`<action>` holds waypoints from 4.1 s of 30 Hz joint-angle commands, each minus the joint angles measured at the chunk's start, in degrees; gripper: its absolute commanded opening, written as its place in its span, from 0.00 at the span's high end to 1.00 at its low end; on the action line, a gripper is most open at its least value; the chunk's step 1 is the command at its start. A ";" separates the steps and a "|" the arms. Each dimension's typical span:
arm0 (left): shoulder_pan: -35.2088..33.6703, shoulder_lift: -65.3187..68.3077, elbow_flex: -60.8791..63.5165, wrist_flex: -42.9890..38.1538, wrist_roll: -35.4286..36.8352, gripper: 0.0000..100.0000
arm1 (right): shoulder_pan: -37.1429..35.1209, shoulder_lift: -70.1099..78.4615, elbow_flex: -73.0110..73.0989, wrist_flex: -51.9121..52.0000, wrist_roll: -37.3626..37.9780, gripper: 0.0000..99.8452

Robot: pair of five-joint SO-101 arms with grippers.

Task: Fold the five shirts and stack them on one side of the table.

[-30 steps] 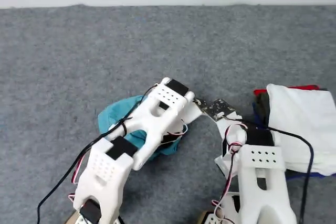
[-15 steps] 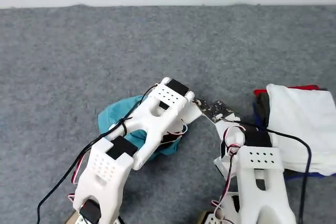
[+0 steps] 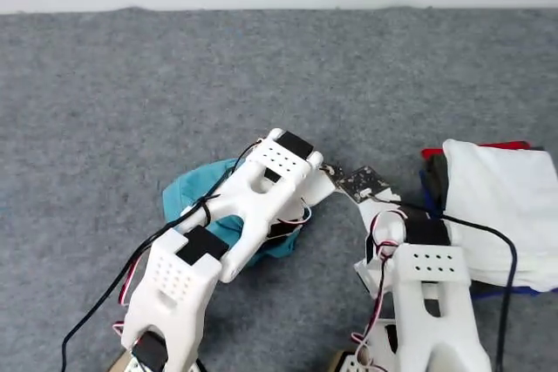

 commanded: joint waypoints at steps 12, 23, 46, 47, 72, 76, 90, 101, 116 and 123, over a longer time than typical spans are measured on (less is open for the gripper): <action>-0.62 6.86 0.66 0.79 -0.88 0.99 | -0.13 -0.22 -0.26 -2.42 -0.53 0.69; -1.93 8.09 0.40 1.05 -0.79 0.99 | 0.04 -0.48 4.22 -11.74 -5.80 0.69; -4.13 8.00 1.01 1.05 -0.70 0.99 | 0.13 -0.13 11.08 -18.51 -5.80 0.69; -4.13 8.00 1.01 1.05 -0.70 0.99 | 0.13 -0.13 11.25 -18.51 -5.80 0.69; -5.10 -34.55 2.59 0.88 -9.85 0.99 | 0.04 -0.48 17.41 -26.07 -5.71 0.69; -7.38 -45.19 2.59 0.09 -11.60 0.99 | -0.13 -0.48 17.41 -26.07 -5.71 0.69; -6.24 -61.27 4.70 -4.13 -12.13 0.99 | 0.13 -0.48 17.14 -26.15 -5.71 0.69; -4.40 -61.27 14.46 -4.48 -12.22 0.98 | 0.13 -0.31 17.14 -26.15 -5.71 0.69; -4.40 -61.19 14.64 -4.04 -12.31 0.75 | -0.04 -0.31 17.14 -26.15 -5.71 0.69; -5.45 -61.36 12.00 -4.31 -12.31 0.67 | -0.13 -0.22 17.14 -26.15 -5.71 0.69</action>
